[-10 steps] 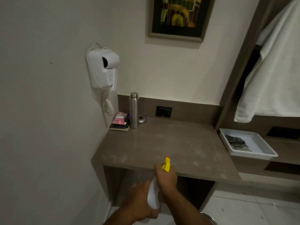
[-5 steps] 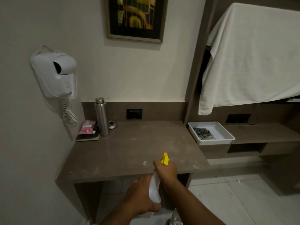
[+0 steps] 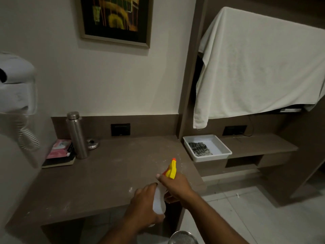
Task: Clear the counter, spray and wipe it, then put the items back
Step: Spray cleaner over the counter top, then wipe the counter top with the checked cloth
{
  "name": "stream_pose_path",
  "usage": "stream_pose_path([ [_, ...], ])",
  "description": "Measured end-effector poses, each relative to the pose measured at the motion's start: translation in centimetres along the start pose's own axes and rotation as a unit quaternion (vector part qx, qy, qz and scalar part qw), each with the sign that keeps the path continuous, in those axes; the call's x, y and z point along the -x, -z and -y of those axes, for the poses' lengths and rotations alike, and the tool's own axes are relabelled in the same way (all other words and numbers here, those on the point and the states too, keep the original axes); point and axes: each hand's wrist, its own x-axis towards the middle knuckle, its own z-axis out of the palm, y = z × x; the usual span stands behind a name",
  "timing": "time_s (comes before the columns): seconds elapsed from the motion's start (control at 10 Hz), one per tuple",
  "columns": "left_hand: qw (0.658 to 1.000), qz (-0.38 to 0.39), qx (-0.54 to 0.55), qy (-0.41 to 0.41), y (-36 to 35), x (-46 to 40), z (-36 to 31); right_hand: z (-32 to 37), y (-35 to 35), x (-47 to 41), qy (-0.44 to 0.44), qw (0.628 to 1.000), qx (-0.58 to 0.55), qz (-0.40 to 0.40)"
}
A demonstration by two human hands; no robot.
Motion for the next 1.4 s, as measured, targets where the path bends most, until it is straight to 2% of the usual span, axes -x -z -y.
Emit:
stream_pose_path([
  [0.1, 1.000, -0.007, 0.024, 0.007, -1.4, -4.0, -2.1, 0.0, 2.5, -3.2, 0.035, 0.998, -0.014, -0.059],
  [0.2, 0.989, -0.065, 0.106, 0.081, -3.6, -9.0, -5.2, -0.1, 6.6, -7.5, 0.066, 0.993, -0.019, -0.094],
  [0.3, 0.963, -0.117, 0.198, 0.138, -6.8, -15.5, -9.7, -0.7, 12.5, -13.5, 0.098, 0.986, -0.005, -0.133],
  [0.4, 0.949, -0.128, 0.251, 0.141, -10.6, -24.3, -15.2, -1.7, 19.9, -21.2, 0.122, 0.977, 0.013, -0.172],
  [0.5, 0.943, -0.094, 0.282, 0.148, -14.2, -33.8, -20.8, -3.1, 27.3, -29.5, 0.134, 0.973, 0.027, -0.185],
  [0.6, 0.914, -0.027, 0.365, 0.174, -17.9, -42.2, -24.3, -5.1, 32.9, -36.4, 0.120, 0.971, 0.031, -0.204],
  [0.7, 0.852, 0.005, 0.464, 0.244, -20.8, -49.0, -26.4, -6.9, 35.4, -42.6, 0.098, 0.972, 0.047, -0.208],
  [0.8, 0.763, -0.036, 0.537, 0.357, -22.5, -53.6, -27.1, -8.4, 35.8, -47.8, 0.090, 0.974, 0.083, -0.188],
  [0.9, 0.799, -0.010, 0.475, 0.368, -24.2, -56.1, -26.8, -9.9, 35.7, -51.6, 0.088, 0.976, 0.102, -0.170],
  [1.0, 0.873, -0.030, 0.357, 0.330, -24.7, -56.5, -25.0, -11.3, 35.2, -53.5, 0.093, 0.982, 0.081, -0.140],
  [1.1, 0.892, -0.076, 0.268, 0.357, -23.5, -56.0, -21.8, -11.9, 35.3, -54.0, 0.100, 0.983, 0.030, -0.151],
  [1.2, 0.904, -0.056, 0.152, 0.397, -22.3, -55.4, -18.8, -12.8, 34.9, -52.8, 0.030, 0.975, 0.007, -0.222],
  [1.3, 0.902, -0.027, 0.127, 0.412, -22.2, -55.4, -17.7, -14.5, 32.7, -50.6, -0.065, 0.983, 0.063, -0.159],
  [1.4, 0.899, -0.045, 0.103, 0.424, -22.9, -55.7, -17.4, -15.8, 28.7, -50.0, -0.073, 0.979, 0.190, -0.009],
])
